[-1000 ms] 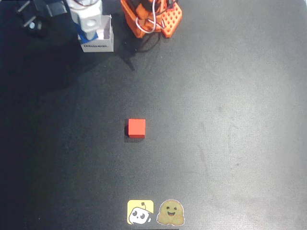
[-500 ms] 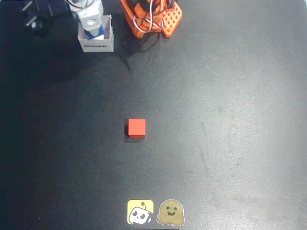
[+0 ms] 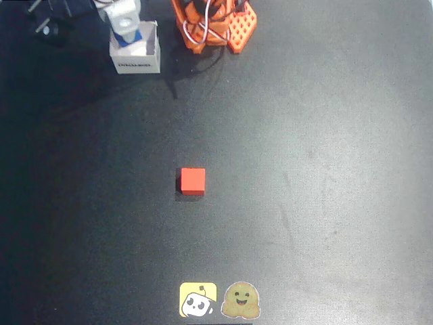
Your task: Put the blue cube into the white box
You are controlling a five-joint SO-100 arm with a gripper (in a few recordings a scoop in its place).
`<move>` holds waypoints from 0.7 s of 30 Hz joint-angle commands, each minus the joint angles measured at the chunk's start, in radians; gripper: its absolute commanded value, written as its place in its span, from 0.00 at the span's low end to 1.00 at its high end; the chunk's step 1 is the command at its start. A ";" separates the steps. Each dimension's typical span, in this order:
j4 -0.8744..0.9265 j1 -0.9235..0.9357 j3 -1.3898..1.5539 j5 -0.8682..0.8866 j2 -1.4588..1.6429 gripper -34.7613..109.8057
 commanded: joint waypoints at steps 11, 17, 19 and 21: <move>-0.011 0.023 -0.021 -0.063 0.005 0.25; -0.046 -0.097 -0.115 -0.156 -0.012 0.24; -0.049 -0.201 -0.178 -0.170 -0.038 0.24; -0.060 -0.313 -0.233 -0.213 -0.061 0.24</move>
